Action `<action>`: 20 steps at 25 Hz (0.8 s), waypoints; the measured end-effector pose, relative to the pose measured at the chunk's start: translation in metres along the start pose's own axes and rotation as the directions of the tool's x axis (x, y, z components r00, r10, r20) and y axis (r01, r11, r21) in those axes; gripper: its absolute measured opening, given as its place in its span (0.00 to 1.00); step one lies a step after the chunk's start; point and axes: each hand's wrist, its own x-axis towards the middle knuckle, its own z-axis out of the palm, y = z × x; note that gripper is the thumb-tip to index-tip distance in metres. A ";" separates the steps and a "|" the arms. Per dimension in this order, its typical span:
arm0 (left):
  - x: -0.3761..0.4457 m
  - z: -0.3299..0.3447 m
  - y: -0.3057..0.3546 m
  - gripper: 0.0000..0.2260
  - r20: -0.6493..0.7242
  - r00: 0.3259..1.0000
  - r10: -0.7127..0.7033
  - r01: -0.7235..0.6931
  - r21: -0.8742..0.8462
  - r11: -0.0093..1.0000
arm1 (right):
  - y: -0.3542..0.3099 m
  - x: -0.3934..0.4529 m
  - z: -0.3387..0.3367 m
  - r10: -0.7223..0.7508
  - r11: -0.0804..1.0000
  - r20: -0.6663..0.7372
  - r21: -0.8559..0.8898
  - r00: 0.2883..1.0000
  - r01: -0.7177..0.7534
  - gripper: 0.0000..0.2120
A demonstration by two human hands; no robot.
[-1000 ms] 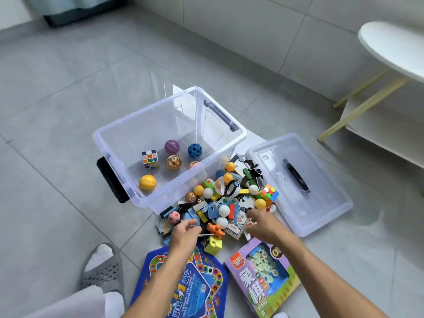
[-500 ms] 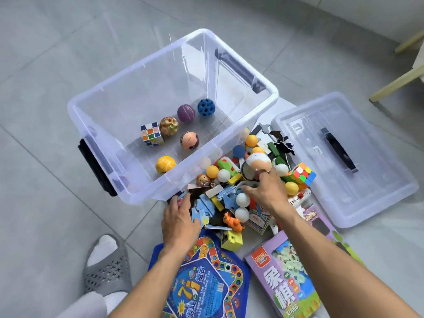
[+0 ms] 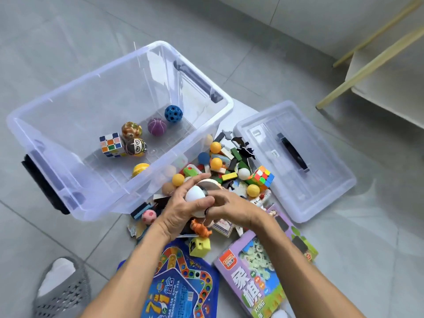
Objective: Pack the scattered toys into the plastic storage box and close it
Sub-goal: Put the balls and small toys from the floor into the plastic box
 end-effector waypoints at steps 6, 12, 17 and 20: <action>0.005 0.008 0.001 0.25 -0.288 0.942 -0.171 0.038 -0.414 0.910 | -0.011 -0.010 -0.004 -0.168 0.962 -0.630 0.062 0.758 0.264 0.02; -0.005 0.016 -0.024 0.18 -0.533 0.789 -0.306 0.197 -0.252 0.947 | 0.081 0.008 -0.091 0.163 0.797 -0.777 -0.260 0.609 -0.545 0.30; -0.037 0.028 0.001 0.28 -0.391 0.841 -0.374 0.221 -0.383 0.897 | 0.085 0.006 -0.092 0.155 0.844 -0.833 -0.169 0.532 -0.510 0.23; -0.057 0.029 0.044 0.33 -0.255 0.935 -0.245 0.073 -0.539 0.839 | 0.040 -0.002 -0.061 0.217 0.971 -0.888 0.240 0.405 0.006 0.18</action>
